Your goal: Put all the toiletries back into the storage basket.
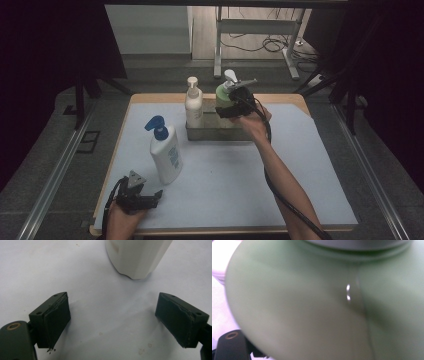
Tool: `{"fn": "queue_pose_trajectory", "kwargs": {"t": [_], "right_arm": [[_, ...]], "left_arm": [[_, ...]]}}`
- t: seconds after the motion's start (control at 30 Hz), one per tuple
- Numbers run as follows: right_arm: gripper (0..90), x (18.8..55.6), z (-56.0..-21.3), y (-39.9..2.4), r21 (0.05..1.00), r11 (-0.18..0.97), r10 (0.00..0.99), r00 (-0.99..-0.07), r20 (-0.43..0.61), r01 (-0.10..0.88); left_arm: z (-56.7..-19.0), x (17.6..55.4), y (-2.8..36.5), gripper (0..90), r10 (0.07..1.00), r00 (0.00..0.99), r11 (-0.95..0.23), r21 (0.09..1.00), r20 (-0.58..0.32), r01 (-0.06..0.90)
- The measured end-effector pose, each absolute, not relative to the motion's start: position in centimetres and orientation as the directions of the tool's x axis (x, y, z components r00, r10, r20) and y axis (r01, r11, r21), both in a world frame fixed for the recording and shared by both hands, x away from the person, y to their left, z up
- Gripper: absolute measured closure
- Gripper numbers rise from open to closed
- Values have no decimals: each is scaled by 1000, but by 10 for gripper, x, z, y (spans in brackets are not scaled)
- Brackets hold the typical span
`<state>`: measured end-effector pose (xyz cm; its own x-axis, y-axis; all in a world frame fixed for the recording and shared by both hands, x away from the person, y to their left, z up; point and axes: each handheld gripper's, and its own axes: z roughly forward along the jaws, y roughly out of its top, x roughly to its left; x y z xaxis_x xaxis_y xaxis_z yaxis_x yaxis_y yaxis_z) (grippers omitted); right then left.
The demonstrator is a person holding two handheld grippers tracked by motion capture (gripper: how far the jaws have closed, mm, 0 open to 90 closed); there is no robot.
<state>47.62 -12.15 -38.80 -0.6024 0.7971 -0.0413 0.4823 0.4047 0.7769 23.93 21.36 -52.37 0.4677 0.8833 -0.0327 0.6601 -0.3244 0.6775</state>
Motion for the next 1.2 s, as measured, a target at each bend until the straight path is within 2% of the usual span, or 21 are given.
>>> {"fn": "queue_pose_trajectory", "kwargs": {"t": [0.77, 1.2], "right_arm": [[115, 483, -414, -122, 735, 407, 801, -598, -3, 542], [104, 485, -418, -123, 746, 396, 796, -605, 11, 535]], "left_arm": [[-524, 239, 214, 122, 883, 468, -324, 677, -33, 661], [-524, 239, 214, 122, 883, 468, -325, 677, -32, 660]]}}
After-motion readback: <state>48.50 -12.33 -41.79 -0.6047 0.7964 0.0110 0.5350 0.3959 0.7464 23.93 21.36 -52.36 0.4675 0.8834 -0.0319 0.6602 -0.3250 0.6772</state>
